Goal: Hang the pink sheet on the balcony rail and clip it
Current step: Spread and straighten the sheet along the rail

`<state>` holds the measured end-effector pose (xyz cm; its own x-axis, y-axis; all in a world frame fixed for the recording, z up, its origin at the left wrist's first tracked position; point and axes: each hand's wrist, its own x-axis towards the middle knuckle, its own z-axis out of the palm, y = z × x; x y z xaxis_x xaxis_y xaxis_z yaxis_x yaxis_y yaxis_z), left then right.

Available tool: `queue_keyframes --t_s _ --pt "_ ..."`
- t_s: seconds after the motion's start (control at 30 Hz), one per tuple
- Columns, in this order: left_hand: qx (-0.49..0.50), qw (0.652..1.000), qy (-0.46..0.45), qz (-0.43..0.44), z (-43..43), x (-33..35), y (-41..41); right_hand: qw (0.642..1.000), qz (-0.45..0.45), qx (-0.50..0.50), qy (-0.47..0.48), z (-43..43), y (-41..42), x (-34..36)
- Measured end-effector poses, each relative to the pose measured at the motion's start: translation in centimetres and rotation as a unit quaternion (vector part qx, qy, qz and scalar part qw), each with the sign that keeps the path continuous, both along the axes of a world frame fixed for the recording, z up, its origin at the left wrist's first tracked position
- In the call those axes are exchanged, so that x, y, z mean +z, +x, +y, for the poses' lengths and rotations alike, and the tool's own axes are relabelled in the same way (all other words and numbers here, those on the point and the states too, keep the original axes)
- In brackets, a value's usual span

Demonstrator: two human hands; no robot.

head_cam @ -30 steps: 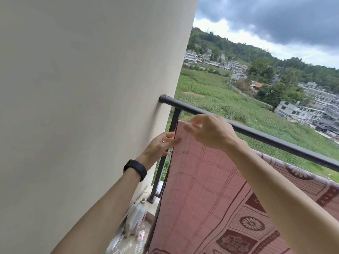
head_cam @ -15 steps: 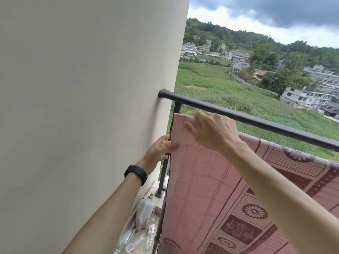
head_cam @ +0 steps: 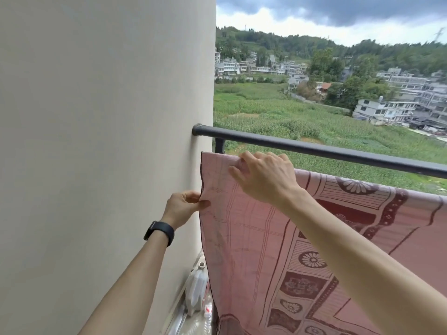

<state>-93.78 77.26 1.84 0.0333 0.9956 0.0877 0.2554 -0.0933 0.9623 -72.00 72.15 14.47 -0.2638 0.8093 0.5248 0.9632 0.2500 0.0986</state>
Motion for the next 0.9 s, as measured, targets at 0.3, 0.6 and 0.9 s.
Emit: queue_keyframes --t_s 0.3,0.6,0.9 --pt "-0.033 0.986 0.083 -0.139 -1.7 6.7 3.8 0.984 0.059 -0.138 0.100 -5.2 8.7 -1.8" --pt "0.188 0.956 0.225 0.029 -2.4 9.7 6.9 0.985 0.056 -0.134 0.091 -6.8 14.6 -3.2" --pt "0.068 0.793 0.454 0.400 -5.3 8.7 17.9 0.906 0.188 -0.298 0.233 -10.0 23.0 -2.1"
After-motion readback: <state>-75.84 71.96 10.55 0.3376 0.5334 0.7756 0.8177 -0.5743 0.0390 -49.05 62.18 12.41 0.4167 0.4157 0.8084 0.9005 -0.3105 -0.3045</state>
